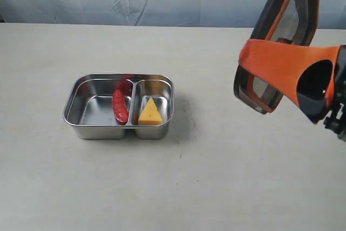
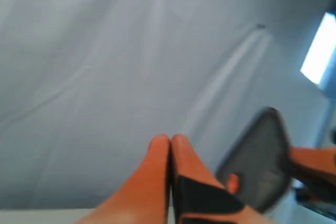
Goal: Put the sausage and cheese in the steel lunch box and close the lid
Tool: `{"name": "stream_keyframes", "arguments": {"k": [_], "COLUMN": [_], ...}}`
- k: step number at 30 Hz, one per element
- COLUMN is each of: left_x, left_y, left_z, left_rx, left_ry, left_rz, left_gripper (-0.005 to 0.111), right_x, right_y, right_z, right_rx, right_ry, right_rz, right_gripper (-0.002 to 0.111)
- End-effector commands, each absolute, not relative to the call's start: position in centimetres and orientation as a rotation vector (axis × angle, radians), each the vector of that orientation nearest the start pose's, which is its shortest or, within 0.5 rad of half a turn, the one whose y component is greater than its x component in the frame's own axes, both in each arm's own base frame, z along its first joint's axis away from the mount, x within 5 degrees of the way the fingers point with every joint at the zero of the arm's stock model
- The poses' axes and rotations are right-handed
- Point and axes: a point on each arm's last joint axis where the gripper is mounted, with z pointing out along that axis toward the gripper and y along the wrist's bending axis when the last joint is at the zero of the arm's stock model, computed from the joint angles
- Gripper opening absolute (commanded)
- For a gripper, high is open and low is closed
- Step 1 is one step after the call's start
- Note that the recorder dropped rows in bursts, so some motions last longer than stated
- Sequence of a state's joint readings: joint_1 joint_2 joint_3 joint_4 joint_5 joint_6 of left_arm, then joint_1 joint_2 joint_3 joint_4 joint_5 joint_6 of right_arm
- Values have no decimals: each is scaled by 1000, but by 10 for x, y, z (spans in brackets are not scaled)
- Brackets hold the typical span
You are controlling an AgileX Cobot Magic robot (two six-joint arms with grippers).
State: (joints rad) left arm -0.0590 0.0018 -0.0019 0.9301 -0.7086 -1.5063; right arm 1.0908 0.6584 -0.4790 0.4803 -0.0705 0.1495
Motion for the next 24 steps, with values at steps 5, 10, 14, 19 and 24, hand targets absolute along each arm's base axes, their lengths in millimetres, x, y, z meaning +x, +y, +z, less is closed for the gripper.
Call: {"name": "stream_keyframes", "arguments": {"k": [5,10,14,19,24], "left_x": [22,25,38,69,101], "left_y": [-50,-41,-44,-65,-74], "left_z": [254,280,305,304,284], "left_rx": [198,149,234,522,631], "left_ry": [1034,1051,1116,1265,1418], "left_rz": [-1011,-805,-678,-721,-794], "left_gripper": [0,0,0,0,0], "right_x": [70,67,63,60,59], "right_y": [123,125,126,129,143], "right_z": [329,330,336,346,349], "right_rx": [-255,-260,-240,-236,-263], "right_ry": [1693,1682,1626,1491,1396], "right_rz": [1364,1406,1471,1531,1599], "right_gripper": [-1,-1,-1,-1,-1]}}
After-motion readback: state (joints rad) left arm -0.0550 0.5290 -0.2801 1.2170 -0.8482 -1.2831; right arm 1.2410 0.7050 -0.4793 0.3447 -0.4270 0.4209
